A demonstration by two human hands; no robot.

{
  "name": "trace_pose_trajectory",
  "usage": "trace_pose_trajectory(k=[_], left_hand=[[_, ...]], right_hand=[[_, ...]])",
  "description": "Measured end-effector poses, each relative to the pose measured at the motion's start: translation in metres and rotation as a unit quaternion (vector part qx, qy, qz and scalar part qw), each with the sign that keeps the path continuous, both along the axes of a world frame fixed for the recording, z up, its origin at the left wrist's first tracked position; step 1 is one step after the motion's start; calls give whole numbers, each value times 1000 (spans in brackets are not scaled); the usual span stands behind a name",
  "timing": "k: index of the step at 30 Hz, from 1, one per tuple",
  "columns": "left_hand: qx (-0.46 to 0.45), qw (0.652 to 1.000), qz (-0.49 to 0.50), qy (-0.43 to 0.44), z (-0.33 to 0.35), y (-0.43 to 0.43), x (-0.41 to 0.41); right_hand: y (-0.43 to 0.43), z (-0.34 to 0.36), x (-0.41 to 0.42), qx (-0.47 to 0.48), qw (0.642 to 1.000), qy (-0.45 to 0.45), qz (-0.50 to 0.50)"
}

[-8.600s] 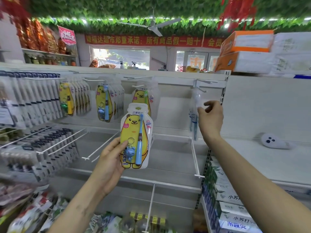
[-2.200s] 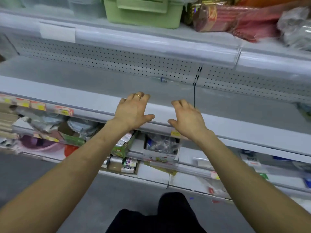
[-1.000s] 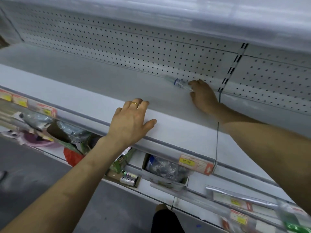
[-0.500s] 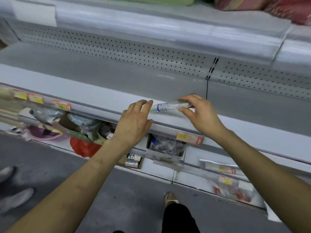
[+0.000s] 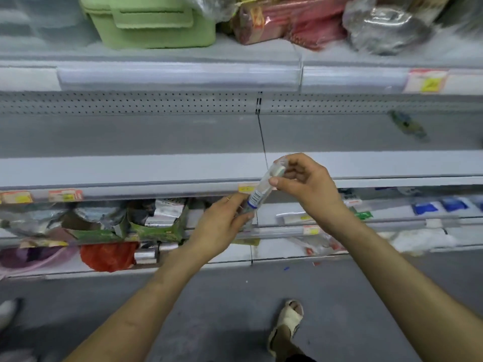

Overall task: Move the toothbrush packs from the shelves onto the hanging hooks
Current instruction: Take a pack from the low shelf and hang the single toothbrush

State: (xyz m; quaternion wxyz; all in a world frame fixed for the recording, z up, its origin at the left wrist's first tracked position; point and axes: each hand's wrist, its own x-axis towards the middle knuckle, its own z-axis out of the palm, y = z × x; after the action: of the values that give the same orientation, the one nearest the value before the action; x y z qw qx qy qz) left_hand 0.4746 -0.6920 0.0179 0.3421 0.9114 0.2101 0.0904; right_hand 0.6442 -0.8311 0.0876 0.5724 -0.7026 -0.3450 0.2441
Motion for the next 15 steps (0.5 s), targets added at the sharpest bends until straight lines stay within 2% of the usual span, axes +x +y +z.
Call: trace_pose_trajectory(k=[8, 15], left_hand=[[-81, 990, -103, -46, 45, -66, 91], [-107, 975, -175, -80, 75, -175, 222]], right_hand=[[-91, 38, 54, 42, 994, 49, -90], [-212, 60, 139, 71, 982, 27, -175]])
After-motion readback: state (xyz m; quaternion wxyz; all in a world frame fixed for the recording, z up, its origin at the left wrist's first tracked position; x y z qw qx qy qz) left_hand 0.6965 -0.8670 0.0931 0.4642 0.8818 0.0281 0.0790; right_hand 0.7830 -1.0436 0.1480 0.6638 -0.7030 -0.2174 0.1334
